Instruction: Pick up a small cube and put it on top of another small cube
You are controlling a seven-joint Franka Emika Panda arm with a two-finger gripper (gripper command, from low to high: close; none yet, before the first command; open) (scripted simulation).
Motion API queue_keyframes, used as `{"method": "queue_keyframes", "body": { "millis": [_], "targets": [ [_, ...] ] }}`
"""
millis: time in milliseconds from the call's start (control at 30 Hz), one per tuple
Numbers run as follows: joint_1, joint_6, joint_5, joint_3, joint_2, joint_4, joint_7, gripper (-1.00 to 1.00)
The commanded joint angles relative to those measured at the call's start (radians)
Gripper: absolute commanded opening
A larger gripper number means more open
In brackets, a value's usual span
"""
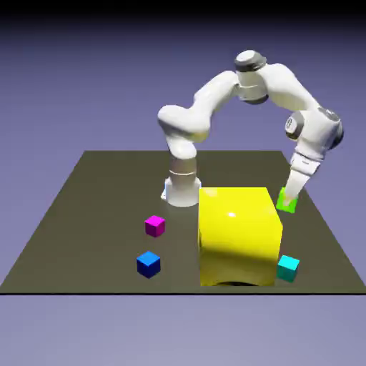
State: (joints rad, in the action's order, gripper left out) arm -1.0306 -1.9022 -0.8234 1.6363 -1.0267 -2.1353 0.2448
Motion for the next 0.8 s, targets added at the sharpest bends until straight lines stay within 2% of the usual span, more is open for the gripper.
{"method": "queue_keyframes", "body": {
  "millis": [0,300,367,433,567,600,767],
  "targets": [
    [-0.036,-0.018,0.012,0.023,0.018,0.022,0.013,-1.00],
    [-0.362,-0.154,0.084,0.254,0.138,0.176,0.106,-1.00],
    [-0.419,-0.140,0.042,0.314,0.151,0.189,0.174,-1.00],
    [-0.420,-0.139,0.040,0.316,0.151,0.190,0.177,-1.00],
    [-0.488,-0.243,-0.062,0.433,0.066,0.175,0.223,-1.00],
    [-0.488,-0.243,-0.062,0.433,0.066,0.175,0.223,1.00],
    [-0.420,-0.139,0.040,0.316,0.151,0.190,0.177,1.00]
  ]
}}
